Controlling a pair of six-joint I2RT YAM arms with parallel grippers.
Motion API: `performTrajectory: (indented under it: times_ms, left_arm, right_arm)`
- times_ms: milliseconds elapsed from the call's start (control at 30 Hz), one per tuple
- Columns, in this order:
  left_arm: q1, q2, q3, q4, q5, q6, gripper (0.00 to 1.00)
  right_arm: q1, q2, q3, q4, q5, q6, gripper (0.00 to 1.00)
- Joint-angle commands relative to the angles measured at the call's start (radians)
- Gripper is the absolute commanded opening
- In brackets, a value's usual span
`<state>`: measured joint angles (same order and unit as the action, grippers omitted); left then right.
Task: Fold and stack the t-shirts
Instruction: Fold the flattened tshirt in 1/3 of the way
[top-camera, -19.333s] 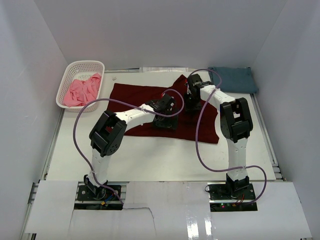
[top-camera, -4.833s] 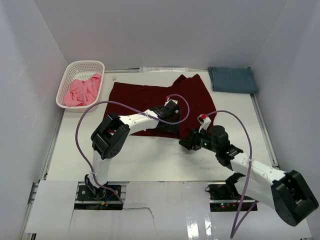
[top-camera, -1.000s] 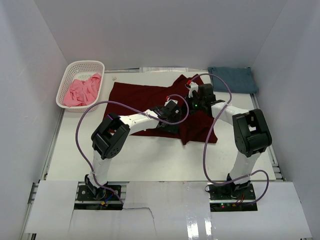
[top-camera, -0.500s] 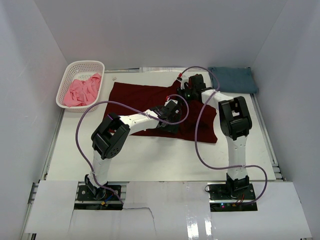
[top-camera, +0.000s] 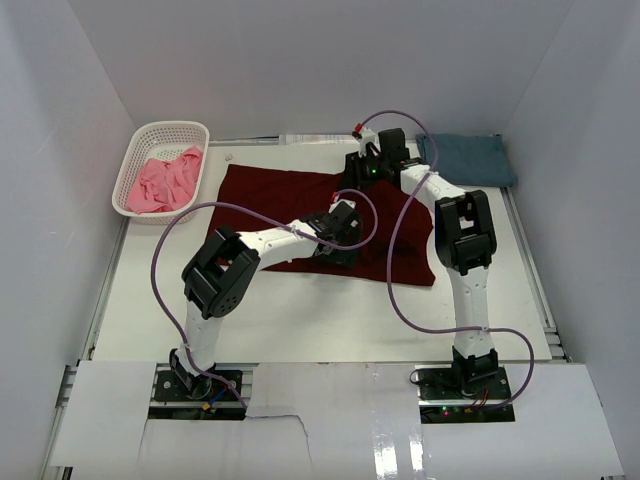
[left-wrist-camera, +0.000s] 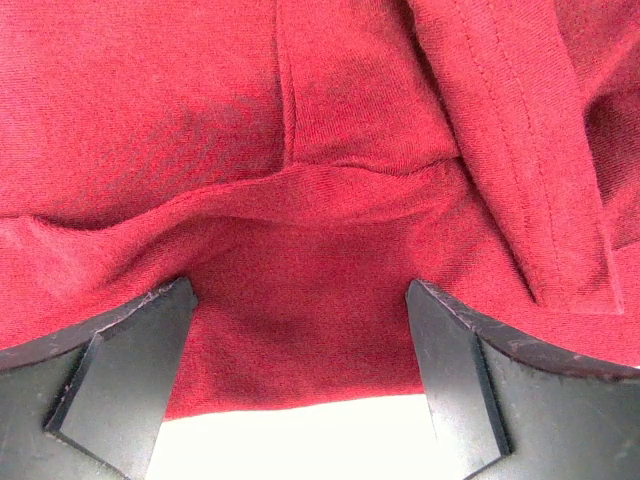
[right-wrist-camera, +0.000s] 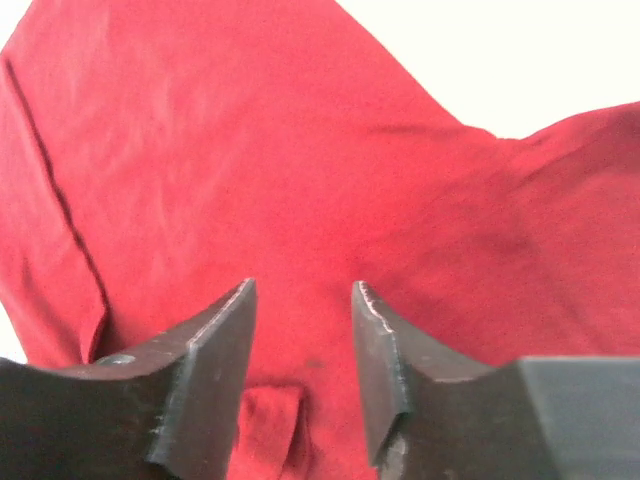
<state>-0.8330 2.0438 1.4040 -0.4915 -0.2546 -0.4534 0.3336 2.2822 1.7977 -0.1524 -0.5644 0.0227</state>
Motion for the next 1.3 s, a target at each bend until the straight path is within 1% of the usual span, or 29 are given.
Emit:
performTrajectory:
  times_ms: [0,133,167,267,300,333,367,400,433,467,500,567,667,833,1267]
  left_arm:
    - [-0.035,0.139,-0.105,-0.14,0.216,-0.062,0.98]
    - [-0.035,0.139,-0.106,-0.142,0.216,-0.065,0.98]
    - [-0.037,0.139,-0.106,-0.14,0.216,-0.065,0.98]
    - [-0.037,0.141,-0.105,-0.139,0.216,-0.065,0.98]
    - [-0.038,0.141,-0.106,-0.139,0.216,-0.065,0.98]
    - [-0.037,0.141,-0.105,-0.137,0.218,-0.065,0.98]
    - [-0.037,0.141,-0.106,-0.137,0.221,-0.065,0.98]
    - [-0.037,0.142,-0.106,-0.134,0.221,-0.065,0.98]
    - [-0.038,0.144,-0.105,-0.133,0.222,-0.065,0.98]
    - [-0.037,0.145,-0.103,-0.133,0.222,-0.065,0.98]
    - [-0.038,0.147,-0.103,-0.133,0.224,-0.065,0.98]
    - [-0.038,0.144,-0.105,-0.13,0.225,-0.067,0.98]
    - [-0.041,0.142,-0.102,-0.128,0.225,-0.064,0.98]
    - [-0.041,0.139,-0.102,-0.128,0.224,-0.064,0.98]
    - [-0.043,0.139,-0.097,-0.136,0.221,-0.06,0.98]
  right_arm:
    - [-0.015,-0.044,0.031,0.06,0.06,-0.003,0.52]
    - [-0.031,-0.151,-0.096,0.082,0.099,-0.001,0.53]
    - [-0.033,-0.202,-0.148,0.065,0.109,0.002,0.53]
    - [-0.033,-0.298,-0.236,-0.007,0.127,0.0,0.52]
    - [-0.033,-0.328,-0.266,-0.054,0.124,0.002,0.51]
    - [-0.033,-0.358,-0.303,-0.064,0.12,0.012,0.5]
    - [-0.033,-0.43,-0.348,-0.068,0.13,0.025,0.5]
    - [-0.031,-0.472,-0.441,-0.067,0.144,0.04,0.49]
    - [-0.03,-0.509,-0.49,-0.055,0.152,0.051,0.49]
    - [-0.03,-0.58,-0.539,-0.043,0.156,0.068,0.48]
    - [-0.028,-0.61,-0.611,-0.038,0.167,0.074,0.47]
    - [-0.021,-0.659,-0.658,-0.065,0.178,0.074,0.46]
    - [-0.021,-0.685,-0.721,-0.107,0.158,0.074,0.45]
    - [-0.018,-0.708,-0.814,-0.079,0.107,0.083,0.43]
    - [-0.018,-0.65,-0.85,-0.038,0.043,0.082,0.41]
